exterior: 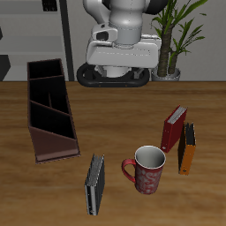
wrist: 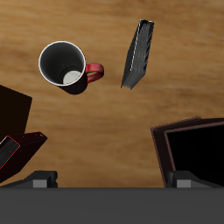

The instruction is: Place the red mug into the right desk caddy's left compartment

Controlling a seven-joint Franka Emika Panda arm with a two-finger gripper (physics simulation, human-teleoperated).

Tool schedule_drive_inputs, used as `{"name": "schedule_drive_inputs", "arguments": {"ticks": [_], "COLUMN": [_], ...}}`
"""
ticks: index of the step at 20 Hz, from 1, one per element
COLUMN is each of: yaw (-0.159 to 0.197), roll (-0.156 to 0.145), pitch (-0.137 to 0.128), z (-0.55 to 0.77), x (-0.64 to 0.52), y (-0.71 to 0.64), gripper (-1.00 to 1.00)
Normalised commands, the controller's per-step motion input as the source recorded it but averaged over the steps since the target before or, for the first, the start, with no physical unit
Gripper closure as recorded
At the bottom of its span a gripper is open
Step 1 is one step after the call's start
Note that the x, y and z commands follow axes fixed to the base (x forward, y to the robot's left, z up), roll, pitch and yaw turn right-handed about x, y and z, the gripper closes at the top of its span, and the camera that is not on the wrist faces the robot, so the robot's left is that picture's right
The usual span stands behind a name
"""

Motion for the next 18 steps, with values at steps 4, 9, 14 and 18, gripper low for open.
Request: {"name": "schedule_drive_inputs", "arguments": {"ticks": [4, 9, 14, 18], "yaw": [0.033, 0.004, 0.008, -0.011], "roll": [0.02, 0.01, 0.001, 0.003], "pitch": [-0.023, -0.03, -0.022, -0.025], "z": [0.04, 0.09, 0.05, 0.01], "x": [0.27, 0.28, 0.22, 0.2], "y": [0.28, 0.37, 0.19, 0.15], "gripper": [-1.0, -1.0, -1.0, -1.0]}}
